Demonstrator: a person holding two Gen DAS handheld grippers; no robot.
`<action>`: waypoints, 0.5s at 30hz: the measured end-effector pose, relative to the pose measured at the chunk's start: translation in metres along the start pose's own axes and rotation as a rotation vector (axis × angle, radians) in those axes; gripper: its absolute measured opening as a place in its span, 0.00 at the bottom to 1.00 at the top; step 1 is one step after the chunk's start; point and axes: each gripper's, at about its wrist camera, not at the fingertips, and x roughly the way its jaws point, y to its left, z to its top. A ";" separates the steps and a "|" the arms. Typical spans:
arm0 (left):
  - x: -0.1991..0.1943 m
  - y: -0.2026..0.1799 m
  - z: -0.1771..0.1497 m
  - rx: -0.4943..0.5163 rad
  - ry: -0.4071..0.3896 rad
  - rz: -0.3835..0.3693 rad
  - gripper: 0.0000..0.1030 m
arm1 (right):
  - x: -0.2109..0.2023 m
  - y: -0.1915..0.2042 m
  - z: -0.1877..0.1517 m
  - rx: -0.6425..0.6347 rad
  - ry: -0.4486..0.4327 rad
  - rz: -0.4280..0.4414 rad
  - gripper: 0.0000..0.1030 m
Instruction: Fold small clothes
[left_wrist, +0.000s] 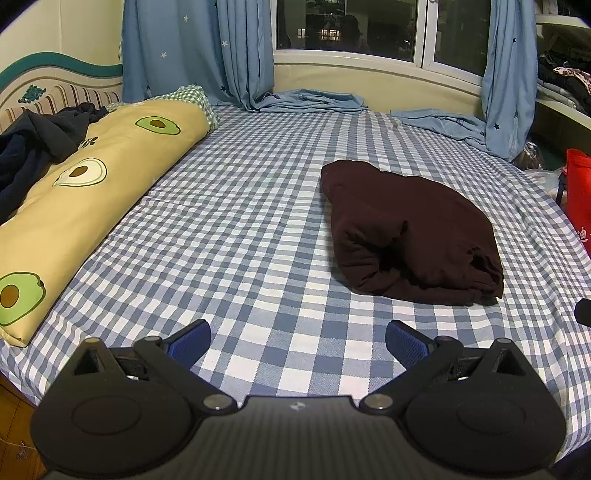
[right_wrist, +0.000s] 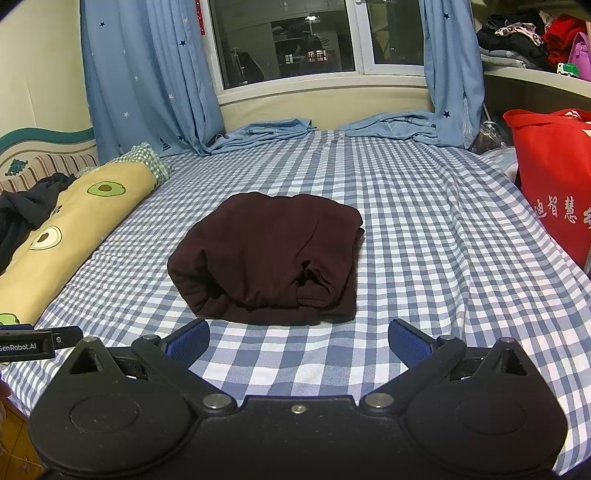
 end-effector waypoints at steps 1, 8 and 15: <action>0.000 0.000 0.000 0.002 0.005 0.003 0.99 | 0.000 0.000 0.000 0.000 0.001 0.000 1.00; 0.003 -0.006 0.001 0.051 0.042 0.058 0.99 | 0.000 -0.001 -0.001 -0.001 0.003 -0.001 1.00; 0.003 -0.008 0.003 0.063 0.045 0.063 0.99 | 0.001 -0.002 -0.001 0.002 0.005 -0.001 1.00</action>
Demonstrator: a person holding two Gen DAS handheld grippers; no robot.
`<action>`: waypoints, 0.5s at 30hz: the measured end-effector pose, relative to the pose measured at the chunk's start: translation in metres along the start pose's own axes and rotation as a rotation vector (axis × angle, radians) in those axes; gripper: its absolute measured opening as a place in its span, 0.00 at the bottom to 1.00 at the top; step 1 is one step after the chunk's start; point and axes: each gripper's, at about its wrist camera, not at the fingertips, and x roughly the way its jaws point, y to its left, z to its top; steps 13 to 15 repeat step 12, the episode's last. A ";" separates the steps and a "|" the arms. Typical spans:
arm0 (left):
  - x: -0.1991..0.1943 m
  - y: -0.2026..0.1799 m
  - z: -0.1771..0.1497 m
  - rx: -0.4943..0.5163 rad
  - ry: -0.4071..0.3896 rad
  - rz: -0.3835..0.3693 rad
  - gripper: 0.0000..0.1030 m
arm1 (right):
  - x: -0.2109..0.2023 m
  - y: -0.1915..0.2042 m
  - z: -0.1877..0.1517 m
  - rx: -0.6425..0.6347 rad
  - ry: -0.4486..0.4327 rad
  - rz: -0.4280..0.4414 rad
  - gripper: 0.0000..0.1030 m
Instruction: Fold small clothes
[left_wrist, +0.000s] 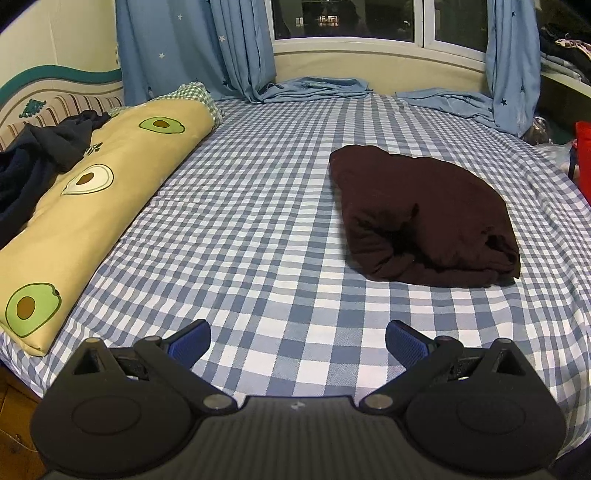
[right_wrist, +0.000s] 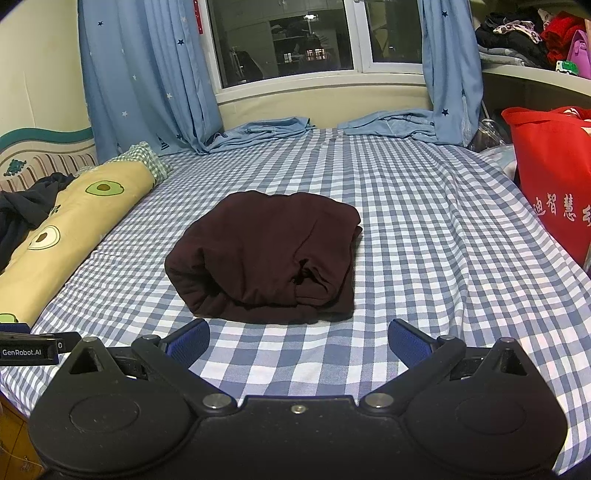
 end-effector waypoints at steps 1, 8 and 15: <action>0.000 0.000 0.000 0.000 0.001 0.000 0.99 | 0.000 0.000 0.000 0.000 0.000 0.000 1.00; 0.000 -0.004 0.001 0.025 -0.011 -0.001 0.99 | 0.002 -0.002 -0.001 0.002 0.004 0.002 0.99; 0.000 -0.007 0.002 0.033 -0.010 0.001 0.99 | 0.004 -0.003 0.000 0.003 0.009 0.004 0.99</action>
